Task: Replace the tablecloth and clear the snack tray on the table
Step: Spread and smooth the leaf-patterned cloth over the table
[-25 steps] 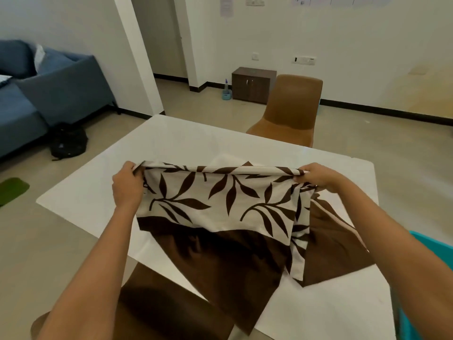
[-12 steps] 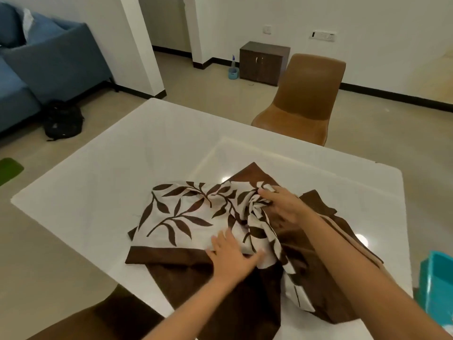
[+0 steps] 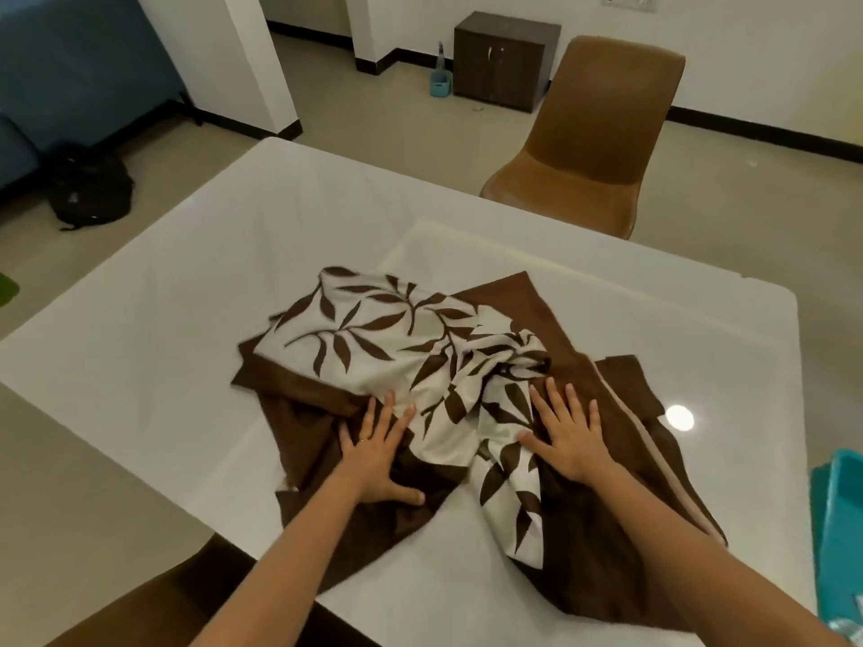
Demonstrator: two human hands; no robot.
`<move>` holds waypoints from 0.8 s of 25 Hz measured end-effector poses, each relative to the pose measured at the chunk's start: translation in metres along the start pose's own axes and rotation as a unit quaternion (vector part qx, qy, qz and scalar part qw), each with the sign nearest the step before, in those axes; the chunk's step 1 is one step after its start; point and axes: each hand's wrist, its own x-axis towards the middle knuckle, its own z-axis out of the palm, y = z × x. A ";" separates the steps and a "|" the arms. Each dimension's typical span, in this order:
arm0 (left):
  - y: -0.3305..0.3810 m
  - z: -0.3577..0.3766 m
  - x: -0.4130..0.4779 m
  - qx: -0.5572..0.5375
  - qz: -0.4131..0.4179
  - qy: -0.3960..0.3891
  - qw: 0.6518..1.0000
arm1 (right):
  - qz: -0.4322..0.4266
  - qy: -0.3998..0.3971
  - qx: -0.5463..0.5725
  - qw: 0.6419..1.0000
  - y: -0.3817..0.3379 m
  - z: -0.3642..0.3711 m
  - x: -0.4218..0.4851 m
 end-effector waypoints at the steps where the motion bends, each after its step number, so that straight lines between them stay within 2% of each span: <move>1: -0.022 -0.009 0.002 0.024 0.000 -0.004 1.000 | 0.017 0.025 0.001 1.000 0.002 0.001 0.001; 4: -0.086 -0.024 -0.007 0.056 -0.057 -0.014 0.997 | 0.093 0.097 -0.006 0.991 0.034 -0.004 0.002; 8: -0.141 -0.056 -0.023 0.147 -0.131 -0.053 0.979 | 0.203 0.060 -0.015 0.977 0.087 -0.022 -0.022; 10: -0.133 -0.087 -0.021 0.196 -0.213 -0.043 0.956 | 0.172 0.129 -0.026 0.976 0.086 -0.032 -0.031; 11: -0.121 -0.102 -0.018 0.173 -0.272 -0.009 0.946 | 0.124 0.184 -0.001 0.975 0.078 -0.036 -0.032; 12: -0.108 -0.112 -0.012 0.120 -0.317 0.034 0.940 | 0.071 0.238 0.055 0.967 0.067 -0.039 -0.032; 13: -0.095 -0.115 -0.004 0.039 -0.325 0.089 0.941 | 0.032 0.266 0.132 0.954 0.055 -0.040 -0.030; 14: -0.080 -0.113 0.002 -0.054 -0.295 0.146 0.943 | 0.010 0.270 0.192 0.943 0.043 -0.038 -0.024; 15: -0.064 -0.105 0.007 -0.137 -0.260 0.175 0.940 | 0.007 0.252 0.221 0.942 0.032 -0.036 -0.015; 16: -0.049 -0.091 0.011 -0.195 -0.241 0.168 0.936 | 0.012 0.214 0.215 0.953 0.022 -0.031 -0.006; 18: -0.029 -0.049 0.019 -0.211 -0.252 0.086 0.941 | 0.027 0.111 0.117 0.987 0.011 -0.021 0.013; 20: -0.028 -0.021 0.020 -0.182 -0.262 0.051 0.946 | 0.054 0.031 0.049 0.997 0.011 -0.023 0.024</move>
